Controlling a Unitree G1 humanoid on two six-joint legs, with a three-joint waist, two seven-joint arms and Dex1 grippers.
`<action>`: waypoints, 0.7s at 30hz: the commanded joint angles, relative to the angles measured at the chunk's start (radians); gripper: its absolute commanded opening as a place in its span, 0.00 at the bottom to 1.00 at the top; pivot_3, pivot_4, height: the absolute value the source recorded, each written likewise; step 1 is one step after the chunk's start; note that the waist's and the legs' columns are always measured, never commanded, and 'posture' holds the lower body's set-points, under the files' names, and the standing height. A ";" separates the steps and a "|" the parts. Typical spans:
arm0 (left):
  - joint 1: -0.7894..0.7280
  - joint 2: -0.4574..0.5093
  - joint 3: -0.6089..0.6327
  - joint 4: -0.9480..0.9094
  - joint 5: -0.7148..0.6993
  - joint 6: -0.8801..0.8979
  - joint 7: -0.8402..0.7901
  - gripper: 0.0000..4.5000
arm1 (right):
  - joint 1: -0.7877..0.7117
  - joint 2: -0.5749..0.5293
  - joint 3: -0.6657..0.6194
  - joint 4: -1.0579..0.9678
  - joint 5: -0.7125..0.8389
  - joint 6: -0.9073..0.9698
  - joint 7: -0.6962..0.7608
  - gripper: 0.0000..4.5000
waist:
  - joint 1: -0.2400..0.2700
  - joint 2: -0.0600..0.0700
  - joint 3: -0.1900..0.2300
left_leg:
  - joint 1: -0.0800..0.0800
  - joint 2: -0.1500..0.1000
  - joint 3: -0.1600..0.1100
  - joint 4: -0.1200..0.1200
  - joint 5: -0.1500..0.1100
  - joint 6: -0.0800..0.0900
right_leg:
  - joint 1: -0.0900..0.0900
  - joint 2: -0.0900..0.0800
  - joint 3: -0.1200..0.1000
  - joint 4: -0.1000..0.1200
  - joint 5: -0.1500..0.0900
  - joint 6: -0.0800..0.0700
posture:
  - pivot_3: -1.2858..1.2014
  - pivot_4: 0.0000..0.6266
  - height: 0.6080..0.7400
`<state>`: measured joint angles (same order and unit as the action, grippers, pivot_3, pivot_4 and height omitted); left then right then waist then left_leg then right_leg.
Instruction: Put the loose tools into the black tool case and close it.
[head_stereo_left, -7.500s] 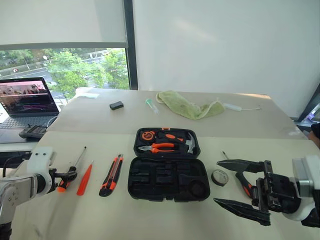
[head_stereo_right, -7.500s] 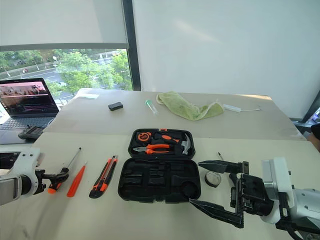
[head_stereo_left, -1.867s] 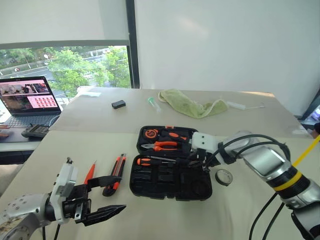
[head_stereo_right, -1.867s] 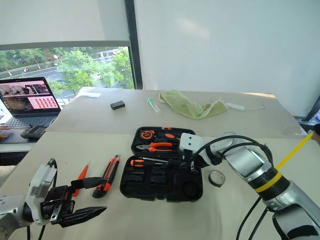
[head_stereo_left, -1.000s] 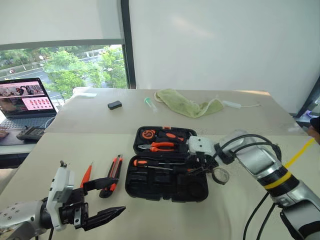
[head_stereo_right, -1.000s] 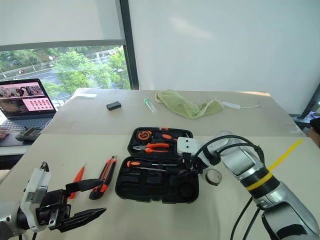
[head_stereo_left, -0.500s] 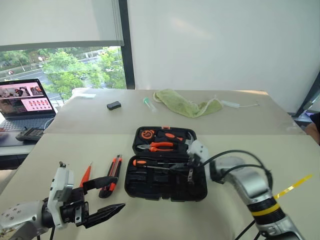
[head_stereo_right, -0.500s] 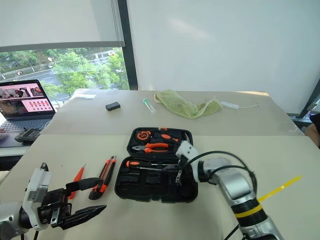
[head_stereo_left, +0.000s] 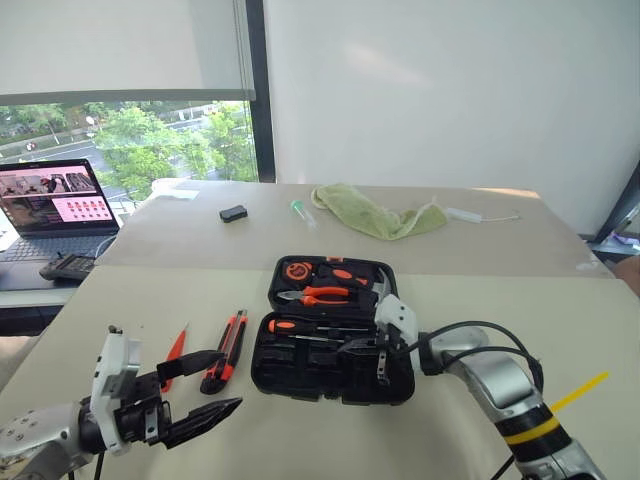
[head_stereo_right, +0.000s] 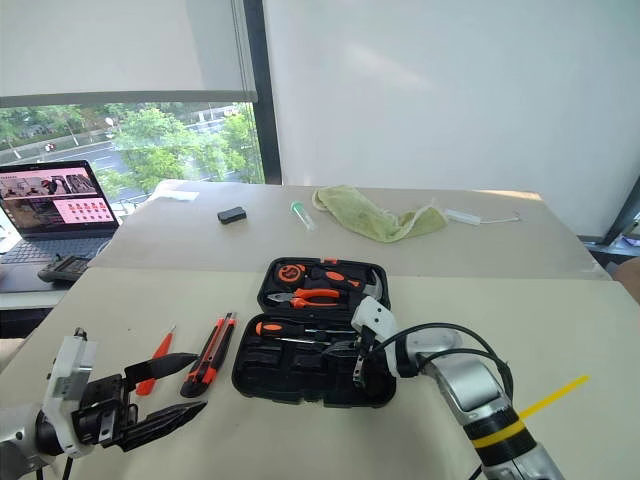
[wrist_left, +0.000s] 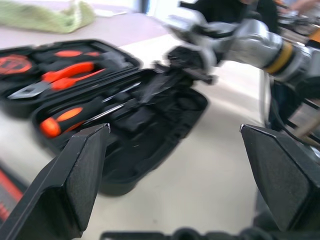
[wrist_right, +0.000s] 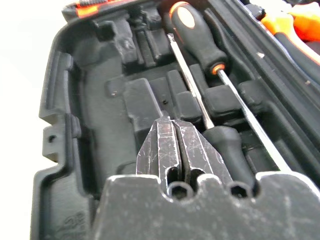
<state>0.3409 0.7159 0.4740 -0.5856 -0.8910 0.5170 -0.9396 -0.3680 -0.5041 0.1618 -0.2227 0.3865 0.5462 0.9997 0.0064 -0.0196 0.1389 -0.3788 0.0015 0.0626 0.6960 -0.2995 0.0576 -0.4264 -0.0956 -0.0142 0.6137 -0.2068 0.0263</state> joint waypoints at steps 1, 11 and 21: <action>-0.040 -0.029 0.015 -0.012 0.003 0.062 0.197 0.99 | 0.008 -0.048 -0.101 -0.200 0.098 0.035 -0.010 0.24 | -0.001 0.000 0.000 | -0.001 0.000 -0.001 0.000 0.001 -0.001 | -0.001 0.000 0.000 0.000 0.000 0.000 | 0.52 0.24 1.00; -0.289 0.074 -0.050 -0.025 0.041 0.586 0.750 0.99 | 0.122 -0.214 -0.306 -0.474 0.295 0.129 -0.042 0.99 | 0.008 -0.002 0.002 | 0.000 0.001 -0.005 -0.001 0.001 -0.002 | 0.003 0.002 -0.003 -0.001 0.000 -0.001 | 0.52 0.24 1.00; -0.367 -0.010 -0.071 0.094 0.163 0.872 0.936 0.99 | 0.268 -0.318 -0.403 -0.547 0.321 0.043 -0.002 1.00 | 0.005 -0.003 0.002 | 0.000 0.002 -0.004 -0.003 0.002 -0.003 | 0.001 0.001 -0.002 -0.002 -0.001 -0.002 | 0.52 0.24 1.00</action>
<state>-0.0263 0.7111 0.4078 -0.4966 -0.7392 1.3290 -0.0100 -0.1017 -0.8092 -0.2074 -0.7376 0.6910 0.6284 0.9834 0.0114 -0.0225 0.1412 -0.3791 0.0032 0.0590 0.6936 -0.2980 0.0543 -0.4251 -0.0948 -0.0158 0.6123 -0.2076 0.0244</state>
